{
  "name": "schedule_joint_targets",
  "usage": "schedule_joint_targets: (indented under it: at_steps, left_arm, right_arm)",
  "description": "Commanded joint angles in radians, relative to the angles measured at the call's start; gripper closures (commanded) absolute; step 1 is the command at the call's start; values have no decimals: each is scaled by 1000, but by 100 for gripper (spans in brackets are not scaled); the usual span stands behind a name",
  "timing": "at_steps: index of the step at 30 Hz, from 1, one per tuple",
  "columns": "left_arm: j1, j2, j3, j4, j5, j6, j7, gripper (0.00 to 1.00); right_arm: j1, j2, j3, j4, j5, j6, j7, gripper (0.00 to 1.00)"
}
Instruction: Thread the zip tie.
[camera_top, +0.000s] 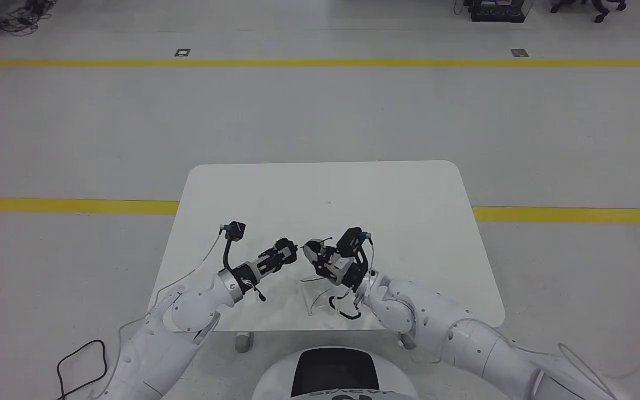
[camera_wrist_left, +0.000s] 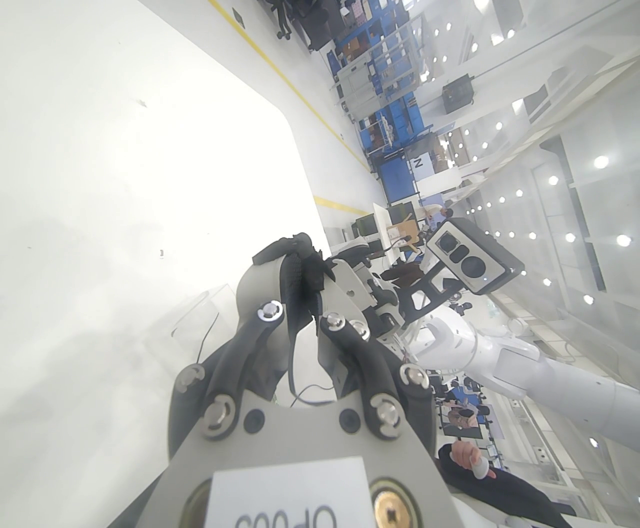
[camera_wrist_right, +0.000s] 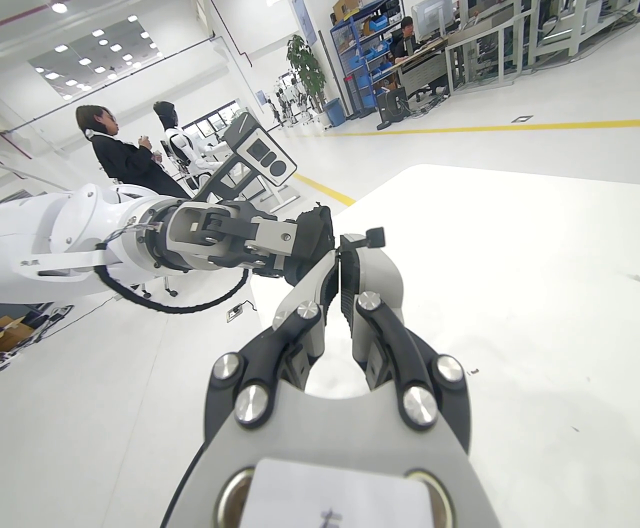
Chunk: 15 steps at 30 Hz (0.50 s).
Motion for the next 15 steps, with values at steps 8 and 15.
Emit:
schedule_joint_targets:
  at_steps: [8, 15]
  left_arm:
    - [0, 0, 0, 0, 0, 0, 0, 100]
    - [0, 0, 0, 0, 0, 0, 0, 100]
  right_arm:
    - [4, -3, -3, 7, 2, 0, -8, 100]
    - [9, -6, -8, 10, 3, 0, -9, 100]
